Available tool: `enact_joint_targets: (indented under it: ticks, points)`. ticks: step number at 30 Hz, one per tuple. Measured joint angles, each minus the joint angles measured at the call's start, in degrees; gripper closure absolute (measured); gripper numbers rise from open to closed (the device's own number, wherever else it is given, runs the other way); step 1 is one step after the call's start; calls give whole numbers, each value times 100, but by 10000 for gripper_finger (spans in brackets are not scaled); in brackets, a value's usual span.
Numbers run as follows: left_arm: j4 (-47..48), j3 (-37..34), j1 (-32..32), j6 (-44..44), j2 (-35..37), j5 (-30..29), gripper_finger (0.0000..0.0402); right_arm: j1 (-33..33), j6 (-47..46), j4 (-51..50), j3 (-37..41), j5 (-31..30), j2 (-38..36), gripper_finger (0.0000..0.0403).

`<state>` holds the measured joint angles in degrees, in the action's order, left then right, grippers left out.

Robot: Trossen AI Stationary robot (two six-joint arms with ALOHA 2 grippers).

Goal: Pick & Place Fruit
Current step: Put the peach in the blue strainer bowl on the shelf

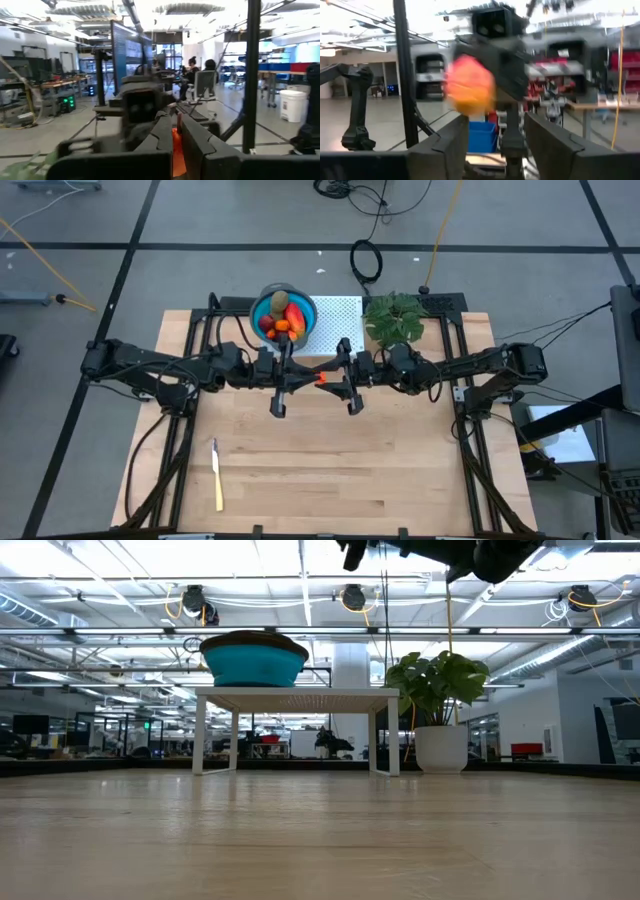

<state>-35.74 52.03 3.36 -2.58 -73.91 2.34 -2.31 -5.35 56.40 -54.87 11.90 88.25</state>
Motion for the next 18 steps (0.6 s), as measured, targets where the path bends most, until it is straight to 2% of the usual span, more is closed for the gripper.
enact_joint_targets:
  ticks: [6, 10, 14, 18]
  points:
    - [1, -2, 8, -100, 51, -116, 382, -43, -295, -1000, 0, -9, -52, 176]
    - [40, -4, -104, -245, 100, -260, 391, -41, -355, -1964, -2, 9, -76, 164]
    - [141, -4, -340, -164, 140, -285, 393, -37, -613, -2681, 1, 185, -67, 176]
    - [475, 28, -617, -117, 128, -282, 386, 2, -647, -3099, 2, 340, -68, 215]
